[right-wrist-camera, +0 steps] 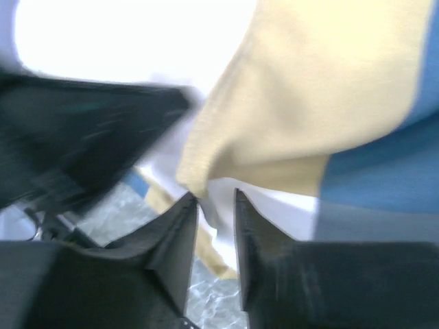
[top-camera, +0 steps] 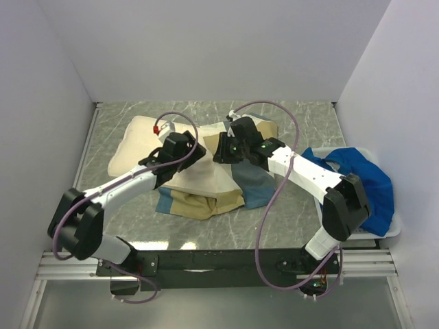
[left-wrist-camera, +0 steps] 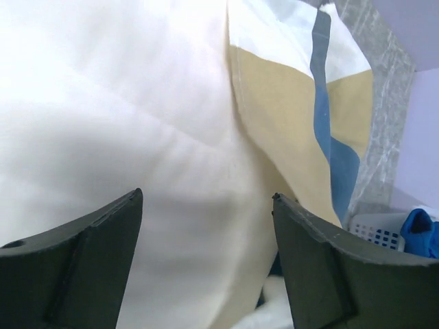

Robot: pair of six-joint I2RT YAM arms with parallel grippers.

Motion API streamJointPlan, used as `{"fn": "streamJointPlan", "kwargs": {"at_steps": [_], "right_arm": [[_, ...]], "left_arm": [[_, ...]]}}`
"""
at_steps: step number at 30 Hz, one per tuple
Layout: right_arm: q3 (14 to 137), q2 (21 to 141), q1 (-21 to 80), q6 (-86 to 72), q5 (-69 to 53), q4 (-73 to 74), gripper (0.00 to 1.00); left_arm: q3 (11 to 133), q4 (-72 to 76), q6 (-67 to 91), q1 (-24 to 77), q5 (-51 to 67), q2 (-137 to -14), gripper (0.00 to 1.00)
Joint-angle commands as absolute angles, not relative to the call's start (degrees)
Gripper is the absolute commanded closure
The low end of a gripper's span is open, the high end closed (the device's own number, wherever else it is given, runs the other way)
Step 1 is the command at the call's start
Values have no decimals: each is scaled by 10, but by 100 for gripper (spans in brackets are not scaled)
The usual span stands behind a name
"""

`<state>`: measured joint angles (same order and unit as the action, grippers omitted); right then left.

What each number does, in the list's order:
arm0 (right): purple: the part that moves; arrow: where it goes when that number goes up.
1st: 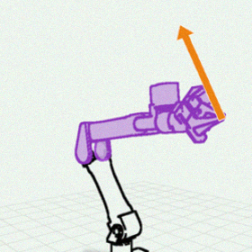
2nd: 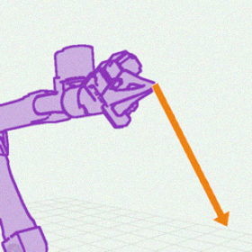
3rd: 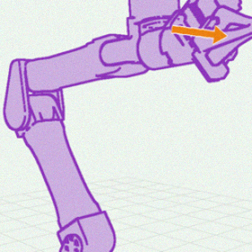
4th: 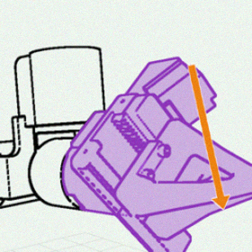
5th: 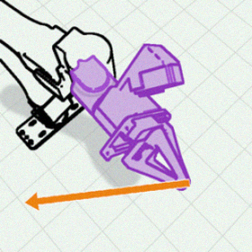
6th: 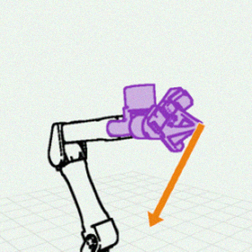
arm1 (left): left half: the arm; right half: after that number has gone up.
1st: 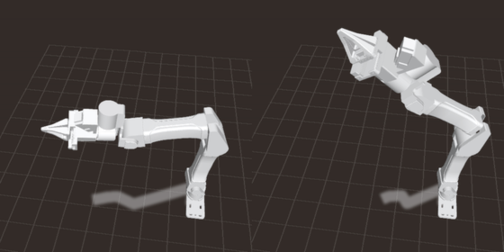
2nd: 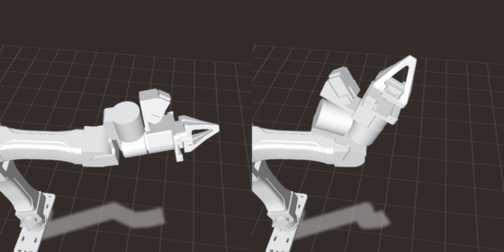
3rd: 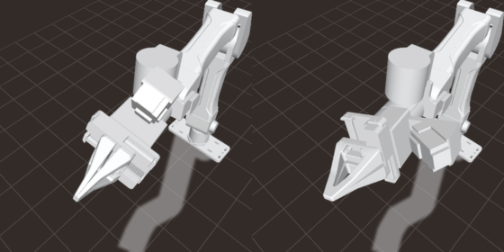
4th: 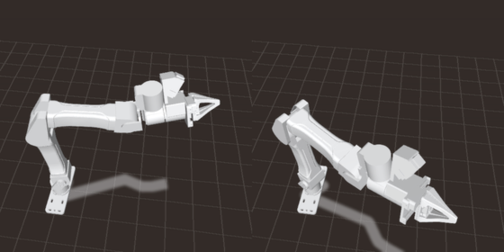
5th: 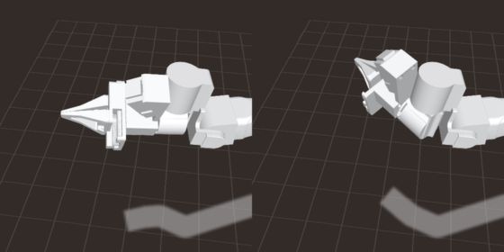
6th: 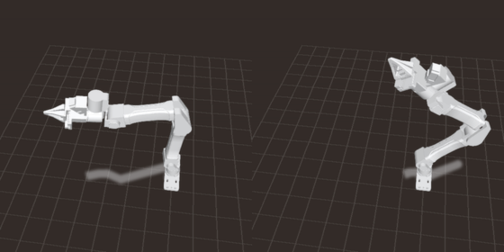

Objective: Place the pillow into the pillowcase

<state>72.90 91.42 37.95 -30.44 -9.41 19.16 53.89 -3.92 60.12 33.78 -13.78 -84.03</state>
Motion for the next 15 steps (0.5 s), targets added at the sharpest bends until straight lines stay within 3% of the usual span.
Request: {"fn": "streamJointPlan", "kwargs": {"at_steps": [1, 4, 8, 11, 15], "right_arm": [[735, 924, 375, -277, -35, 204, 60], [739, 919, 378, -267, -12, 220, 54], [734, 894, 404, -248, 64, 255, 37], [724, 861, 425, -243, 139, 282, 31], [692, 815, 460, -254, 159, 285, 30]], "left_arm": [[526, -105, 558, 327, -188, -789, 17], [528, -164, 552, 308, -227, -776, 15], [503, -199, 548, 258, -241, -718, 14], [485, -216, 536, 239, -248, -708, 12], [474, -219, 536, 236, -246, -721, 9]]}}
